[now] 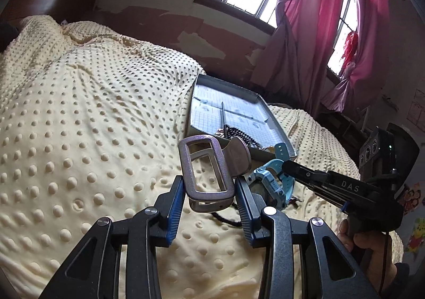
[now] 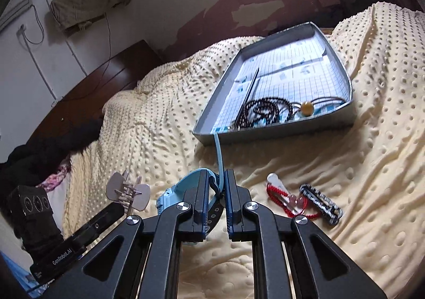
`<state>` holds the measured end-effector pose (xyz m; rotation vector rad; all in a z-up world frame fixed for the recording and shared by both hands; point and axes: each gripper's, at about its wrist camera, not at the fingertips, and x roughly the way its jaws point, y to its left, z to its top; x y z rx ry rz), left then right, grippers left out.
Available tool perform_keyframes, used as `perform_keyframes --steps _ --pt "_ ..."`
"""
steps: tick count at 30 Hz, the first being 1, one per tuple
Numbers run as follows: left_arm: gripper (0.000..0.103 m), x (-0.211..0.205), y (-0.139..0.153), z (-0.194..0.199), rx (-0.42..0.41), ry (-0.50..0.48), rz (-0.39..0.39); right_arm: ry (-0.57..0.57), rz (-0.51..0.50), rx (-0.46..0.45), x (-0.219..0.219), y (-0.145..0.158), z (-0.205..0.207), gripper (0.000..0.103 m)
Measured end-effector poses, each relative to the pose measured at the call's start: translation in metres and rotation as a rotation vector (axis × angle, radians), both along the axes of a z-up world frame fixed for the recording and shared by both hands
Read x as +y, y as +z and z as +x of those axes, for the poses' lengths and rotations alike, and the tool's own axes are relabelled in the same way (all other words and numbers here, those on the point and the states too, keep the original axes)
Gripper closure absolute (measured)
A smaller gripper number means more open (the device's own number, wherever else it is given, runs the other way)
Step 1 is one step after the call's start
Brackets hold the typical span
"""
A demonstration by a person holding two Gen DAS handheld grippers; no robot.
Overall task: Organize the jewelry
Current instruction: 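Carry the buckle and blue watch into the grey tray with both tools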
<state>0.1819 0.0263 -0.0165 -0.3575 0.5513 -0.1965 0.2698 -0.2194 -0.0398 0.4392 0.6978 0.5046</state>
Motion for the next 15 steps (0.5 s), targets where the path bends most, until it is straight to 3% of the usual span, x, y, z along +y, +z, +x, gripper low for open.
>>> perform_keyframes --steps 5,10,15 --pt "0.067 -0.008 0.021 0.020 -0.045 -0.001 0.013 -0.040 0.001 -0.068 -0.012 0.027 0.008 0.093" --pt "0.067 -0.015 0.037 0.074 -0.053 0.019 -0.022 -0.139 -0.032 -0.141 -0.034 0.051 0.034 0.093" --pt "0.067 -0.031 0.033 0.137 -0.022 0.002 -0.011 -0.285 -0.015 -0.165 -0.056 0.051 0.073 0.093"
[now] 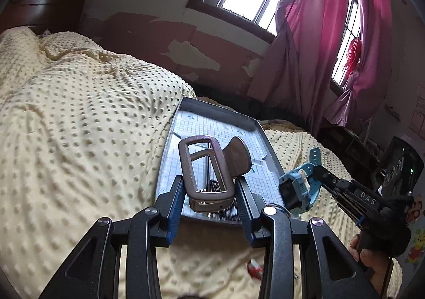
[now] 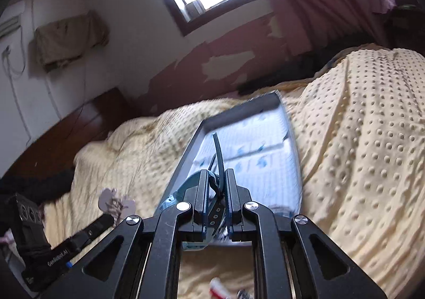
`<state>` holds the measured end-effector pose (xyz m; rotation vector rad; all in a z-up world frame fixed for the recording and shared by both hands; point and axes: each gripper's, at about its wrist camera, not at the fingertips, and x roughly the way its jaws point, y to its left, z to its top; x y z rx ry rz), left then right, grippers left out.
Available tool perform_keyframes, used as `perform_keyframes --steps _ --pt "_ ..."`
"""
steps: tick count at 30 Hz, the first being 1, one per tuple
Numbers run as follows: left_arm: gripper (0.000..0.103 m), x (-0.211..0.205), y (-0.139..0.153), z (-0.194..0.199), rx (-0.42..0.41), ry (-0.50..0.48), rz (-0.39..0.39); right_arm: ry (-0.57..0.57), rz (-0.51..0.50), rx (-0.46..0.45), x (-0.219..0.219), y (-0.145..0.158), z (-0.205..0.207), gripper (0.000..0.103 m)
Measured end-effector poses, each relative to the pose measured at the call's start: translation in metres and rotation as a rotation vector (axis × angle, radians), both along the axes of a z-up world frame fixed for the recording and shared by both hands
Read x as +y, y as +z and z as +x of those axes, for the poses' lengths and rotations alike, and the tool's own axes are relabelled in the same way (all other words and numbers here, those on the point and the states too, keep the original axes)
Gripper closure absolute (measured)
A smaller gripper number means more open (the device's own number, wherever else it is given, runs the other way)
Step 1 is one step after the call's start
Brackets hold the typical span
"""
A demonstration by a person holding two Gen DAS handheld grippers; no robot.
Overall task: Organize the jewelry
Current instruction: 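Carry the buckle and blue watch into the grey tray with both tools, then open both tools and lift them back from the tray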
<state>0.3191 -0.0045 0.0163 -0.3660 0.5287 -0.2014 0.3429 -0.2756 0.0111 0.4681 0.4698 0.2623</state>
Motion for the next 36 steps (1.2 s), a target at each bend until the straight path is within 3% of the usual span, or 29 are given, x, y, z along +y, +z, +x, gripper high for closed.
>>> perform_keyframes --steps 3,8,12,24,27,29,31,35,36 --pt "0.067 -0.009 -0.009 0.031 0.031 -0.004 0.021 -0.039 0.009 0.006 -0.008 -0.013 0.020 0.093" --pt "0.067 -0.016 -0.028 0.060 0.088 0.001 0.020 -0.072 -0.071 0.041 -0.009 -0.032 0.044 0.093" --pt "0.067 -0.020 -0.037 0.068 0.125 0.004 0.060 -0.039 -0.110 0.084 -0.001 -0.045 0.059 0.092" --pt "0.067 -0.021 -0.049 0.082 0.211 0.006 0.066 0.004 -0.192 0.107 0.013 -0.052 0.061 0.087" --pt "0.059 -0.021 -0.047 0.080 0.223 0.012 0.067 0.000 -0.201 0.108 0.011 -0.050 0.059 0.082" --pt "0.042 -0.020 -0.042 0.074 0.208 0.015 0.056 -0.002 -0.206 0.106 0.008 -0.047 0.055 0.076" --pt "0.035 -0.018 -0.034 0.068 0.186 0.021 0.047 -0.011 -0.214 0.100 0.005 -0.043 0.050 0.065" --pt "0.023 -0.016 -0.016 0.053 0.164 0.029 0.046 -0.024 -0.227 0.087 -0.001 -0.031 0.038 0.057" --pt "0.020 -0.016 -0.010 0.048 0.154 0.032 0.049 -0.028 -0.234 0.081 -0.002 -0.027 0.033 0.051"
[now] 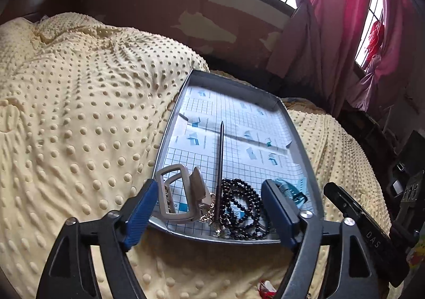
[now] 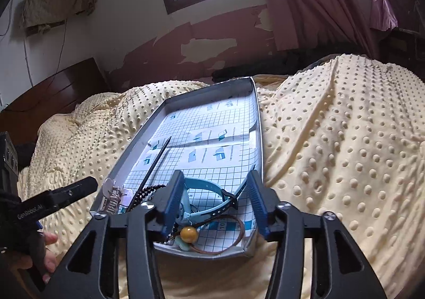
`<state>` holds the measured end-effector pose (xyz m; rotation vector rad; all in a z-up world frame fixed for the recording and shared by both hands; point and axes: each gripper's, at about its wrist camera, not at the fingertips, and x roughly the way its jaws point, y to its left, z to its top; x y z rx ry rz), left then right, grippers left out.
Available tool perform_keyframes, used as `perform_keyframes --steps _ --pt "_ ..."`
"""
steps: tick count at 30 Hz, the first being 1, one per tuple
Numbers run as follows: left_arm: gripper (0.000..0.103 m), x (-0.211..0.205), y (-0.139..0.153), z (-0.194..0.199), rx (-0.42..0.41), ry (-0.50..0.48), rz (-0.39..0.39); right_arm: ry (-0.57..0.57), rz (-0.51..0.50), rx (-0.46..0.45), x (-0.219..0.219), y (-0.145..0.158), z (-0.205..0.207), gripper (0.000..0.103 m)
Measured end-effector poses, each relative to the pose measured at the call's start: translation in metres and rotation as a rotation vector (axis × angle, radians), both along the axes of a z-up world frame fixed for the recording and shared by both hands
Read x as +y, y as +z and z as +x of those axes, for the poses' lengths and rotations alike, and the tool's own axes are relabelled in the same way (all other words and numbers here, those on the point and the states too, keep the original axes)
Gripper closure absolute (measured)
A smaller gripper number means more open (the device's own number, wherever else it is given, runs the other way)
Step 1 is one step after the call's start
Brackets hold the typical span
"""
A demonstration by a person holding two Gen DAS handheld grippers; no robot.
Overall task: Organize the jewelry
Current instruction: 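Open both tools and lift them back from the tray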
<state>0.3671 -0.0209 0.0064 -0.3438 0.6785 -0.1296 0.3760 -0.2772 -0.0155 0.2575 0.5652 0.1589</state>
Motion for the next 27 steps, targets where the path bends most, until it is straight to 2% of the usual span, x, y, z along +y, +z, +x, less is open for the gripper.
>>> perform_keyframes --steps 4,10,14,20,27 --pt "0.000 0.000 0.024 -0.024 -0.057 0.008 0.022 -0.011 -0.026 -0.040 -0.002 0.024 -0.020 0.030" --pt "0.000 0.003 0.064 -0.070 -0.164 0.043 0.088 -0.017 -0.039 -0.125 -0.005 0.066 -0.062 0.008" --pt "0.000 0.005 0.088 -0.103 -0.227 0.061 0.118 -0.011 -0.069 -0.179 -0.001 0.089 -0.095 0.002" --pt "0.000 0.002 0.107 -0.158 -0.304 0.067 0.156 0.011 -0.066 -0.249 -0.003 0.112 -0.149 0.001" --pt "0.000 -0.004 0.104 -0.225 -0.378 0.083 0.206 0.035 -0.070 -0.307 -0.005 0.103 -0.212 0.001"
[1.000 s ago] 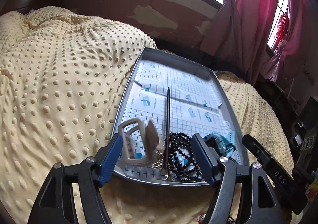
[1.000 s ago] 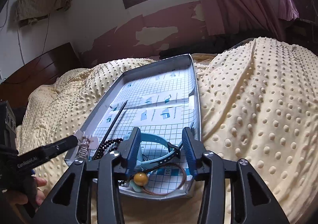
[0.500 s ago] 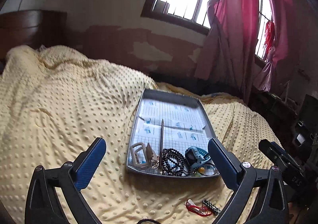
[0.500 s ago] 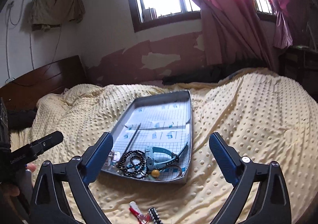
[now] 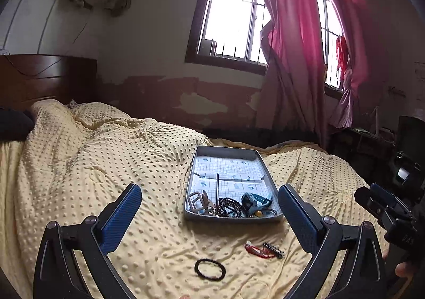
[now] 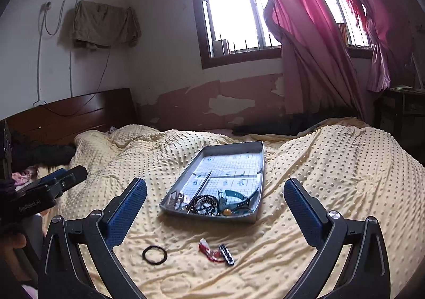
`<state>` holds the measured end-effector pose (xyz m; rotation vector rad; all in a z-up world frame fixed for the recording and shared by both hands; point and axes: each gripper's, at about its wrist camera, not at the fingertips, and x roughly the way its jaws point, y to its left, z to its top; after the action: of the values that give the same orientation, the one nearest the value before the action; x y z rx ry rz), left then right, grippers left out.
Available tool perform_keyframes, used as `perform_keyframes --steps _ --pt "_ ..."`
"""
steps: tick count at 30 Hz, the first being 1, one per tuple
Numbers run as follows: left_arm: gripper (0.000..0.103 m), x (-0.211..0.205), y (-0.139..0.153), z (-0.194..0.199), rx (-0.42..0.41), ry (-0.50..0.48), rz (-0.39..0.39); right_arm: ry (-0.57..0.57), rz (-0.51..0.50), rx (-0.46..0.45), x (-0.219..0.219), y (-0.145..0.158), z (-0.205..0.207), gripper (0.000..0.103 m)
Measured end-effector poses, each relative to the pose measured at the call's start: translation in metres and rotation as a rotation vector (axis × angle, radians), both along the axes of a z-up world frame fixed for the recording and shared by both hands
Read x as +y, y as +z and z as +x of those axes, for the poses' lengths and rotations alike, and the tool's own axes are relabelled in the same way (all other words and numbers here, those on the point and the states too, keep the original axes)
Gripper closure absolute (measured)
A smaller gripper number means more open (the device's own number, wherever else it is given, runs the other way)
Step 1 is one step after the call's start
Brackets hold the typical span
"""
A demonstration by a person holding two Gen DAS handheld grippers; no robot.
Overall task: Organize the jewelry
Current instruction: 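Open both tools and lift them back from the tray, then grasp the black hair tie with the left tool while the right tool grasps the red cord pendant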
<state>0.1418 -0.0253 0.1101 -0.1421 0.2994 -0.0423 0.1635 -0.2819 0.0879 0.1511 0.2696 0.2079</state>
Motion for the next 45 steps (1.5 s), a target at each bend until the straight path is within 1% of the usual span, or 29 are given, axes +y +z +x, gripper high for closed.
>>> perform_keyframes --steps 2,8,12,18,23,27,31,36,42,45 --pt "0.000 -0.002 -0.002 -0.014 -0.006 -0.001 0.011 -0.013 0.000 -0.016 -0.002 -0.006 -0.020 0.001" --pt "0.000 -0.011 -0.020 -0.052 -0.014 -0.033 0.040 -0.011 -0.018 -0.016 -0.006 -0.026 -0.068 0.001" --pt "0.000 -0.015 -0.037 -0.067 0.009 -0.043 0.075 -0.007 -0.067 0.023 -0.002 -0.039 -0.086 0.001" --pt "0.000 -0.008 -0.070 -0.076 0.067 -0.058 0.068 0.002 -0.097 0.117 -0.004 -0.058 -0.098 0.001" --pt "0.000 0.004 -0.097 -0.070 0.129 -0.066 0.037 0.027 -0.112 0.226 -0.002 -0.075 -0.087 0.001" --pt "0.000 0.014 -0.118 -0.059 0.188 -0.102 -0.005 0.051 -0.080 0.324 -0.005 -0.091 -0.072 0.001" --pt "0.000 0.014 -0.127 -0.040 0.239 -0.134 -0.007 0.073 -0.066 0.391 -0.008 -0.106 -0.056 0.001" --pt "0.000 0.011 -0.133 -0.015 0.275 -0.159 0.006 0.082 -0.109 0.432 -0.006 -0.115 -0.028 0.001" --pt "0.000 0.000 -0.141 0.022 0.338 -0.208 0.042 0.094 -0.083 0.446 -0.009 -0.121 0.013 0.002" --pt "0.000 -0.003 -0.144 0.043 0.365 -0.228 0.046 0.095 -0.087 0.444 -0.008 -0.123 0.031 0.002"
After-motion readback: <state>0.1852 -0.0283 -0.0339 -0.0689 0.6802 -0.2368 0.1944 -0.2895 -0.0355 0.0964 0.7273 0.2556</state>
